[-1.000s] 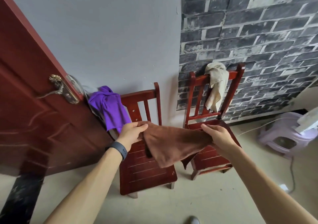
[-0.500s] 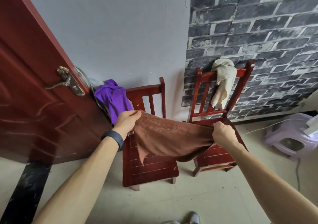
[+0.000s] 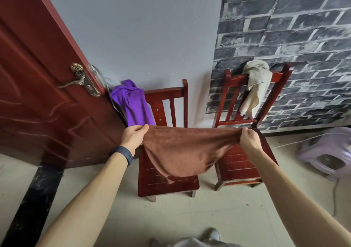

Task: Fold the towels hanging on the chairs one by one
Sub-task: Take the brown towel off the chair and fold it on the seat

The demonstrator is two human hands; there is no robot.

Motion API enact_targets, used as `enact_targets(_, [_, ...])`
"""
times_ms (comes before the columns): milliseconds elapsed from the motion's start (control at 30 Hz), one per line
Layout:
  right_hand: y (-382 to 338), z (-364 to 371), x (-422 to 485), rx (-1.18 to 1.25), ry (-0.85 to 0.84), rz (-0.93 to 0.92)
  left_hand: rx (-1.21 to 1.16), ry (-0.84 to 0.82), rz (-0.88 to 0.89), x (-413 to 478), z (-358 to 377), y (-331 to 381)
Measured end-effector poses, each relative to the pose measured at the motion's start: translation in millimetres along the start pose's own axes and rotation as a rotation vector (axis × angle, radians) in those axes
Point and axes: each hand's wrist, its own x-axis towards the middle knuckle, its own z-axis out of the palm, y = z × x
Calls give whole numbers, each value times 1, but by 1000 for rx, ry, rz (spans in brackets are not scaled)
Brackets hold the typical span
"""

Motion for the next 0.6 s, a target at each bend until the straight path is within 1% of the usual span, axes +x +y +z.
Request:
enact_targets(67, [-2,-1,0,-27,-29,-44,-65,0,-12,-2,-3,-4])
enact_targets(133, [0,-2,2,-33,-48,-67,-190,-6,-61,-9,-2,-6])
enact_targets(200, [3,-3,1,23,-168,-78,-248,-59,-74,-16,-4,-11])
enact_targets(233, [6,-4,0,25,-260,-93,-222,-106,-56,-21,-5,-14])
enact_targets(267, [10,-6,0,-44,-344,-136,-165,-156,-25,-25,-8,-19])
enact_targets(300, [13,-7,-1,-178,-413,-200,-71,-194,16,-29,-11,-25])
enact_targets(333, [18,-8,-3,-339,-448,-268,43,-210,58,-32,-13,-31])
enact_targets(400, [28,-4,-5,-575,-445,-436,313,-167,116,-36,-17,-46])
enact_targets(467, [40,2,-8,-692,-422,-538,510,-97,126,-44,-16,-62])
enact_targets(533, [52,6,-11,-761,-419,-550,610,-44,143,-52,-14,-78])
enact_targets(600, [63,9,-18,-814,-448,-547,721,-30,160,-60,-17,-94])
